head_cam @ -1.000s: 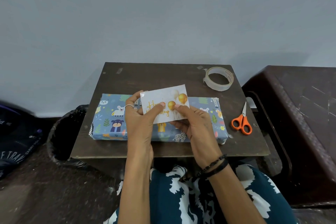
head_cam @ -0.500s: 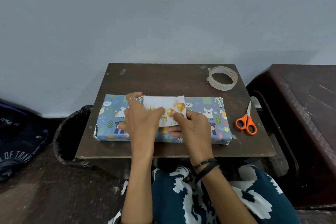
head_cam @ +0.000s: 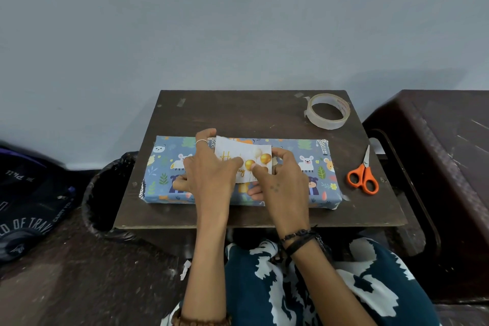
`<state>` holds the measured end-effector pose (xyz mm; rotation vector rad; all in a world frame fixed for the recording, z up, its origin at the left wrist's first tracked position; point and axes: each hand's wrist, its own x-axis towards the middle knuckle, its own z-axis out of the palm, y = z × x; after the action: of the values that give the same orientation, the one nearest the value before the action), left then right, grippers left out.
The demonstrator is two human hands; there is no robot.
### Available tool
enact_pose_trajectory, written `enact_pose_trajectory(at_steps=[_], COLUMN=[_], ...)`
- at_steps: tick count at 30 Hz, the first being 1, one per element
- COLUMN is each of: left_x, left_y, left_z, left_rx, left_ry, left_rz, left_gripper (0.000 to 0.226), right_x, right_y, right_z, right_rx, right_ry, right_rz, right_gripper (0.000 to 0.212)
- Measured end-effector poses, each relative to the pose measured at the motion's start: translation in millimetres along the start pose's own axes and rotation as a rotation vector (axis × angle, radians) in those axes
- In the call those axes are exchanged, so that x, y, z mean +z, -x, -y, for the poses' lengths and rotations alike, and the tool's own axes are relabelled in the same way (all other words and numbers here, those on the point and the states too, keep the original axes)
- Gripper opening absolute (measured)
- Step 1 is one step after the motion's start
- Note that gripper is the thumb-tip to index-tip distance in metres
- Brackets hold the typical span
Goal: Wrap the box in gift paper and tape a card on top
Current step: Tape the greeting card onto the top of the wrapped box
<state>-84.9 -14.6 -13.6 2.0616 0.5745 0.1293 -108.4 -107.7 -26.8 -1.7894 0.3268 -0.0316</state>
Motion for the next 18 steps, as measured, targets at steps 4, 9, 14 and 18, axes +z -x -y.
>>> enact_pose_trajectory(at_steps=[4,9,14,18], left_x=[-0.2,0.6,-1.0,-0.2], left_y=[3.9,3.7,1.6,1.6], left_z=[-0.7,4.4,5.7,5.2], left_rx=[0.003,0.017,0.037,0.097], left_ry=[-0.007,0.025,-0.011,-0.209], left_rz=[0.011,0.023,0.019,-0.002], left_gripper=[0.065,0.081,0.087,0.073], right_x=[0.7,0.3,2.5,-4.1], right_y=[-1.1,0.2,-3.1,-4.3], right_z=[-0.5,0.5,-5.0,-4.3], right_rx=[-0.023,-0.025,-0.053,-0.148], right_ry=[0.012,0.019,0.143,0.464], right_rz=[-0.001,0.015,-0.010,-0.040], right_gripper=[0.026,0.027,0.038,0.055])
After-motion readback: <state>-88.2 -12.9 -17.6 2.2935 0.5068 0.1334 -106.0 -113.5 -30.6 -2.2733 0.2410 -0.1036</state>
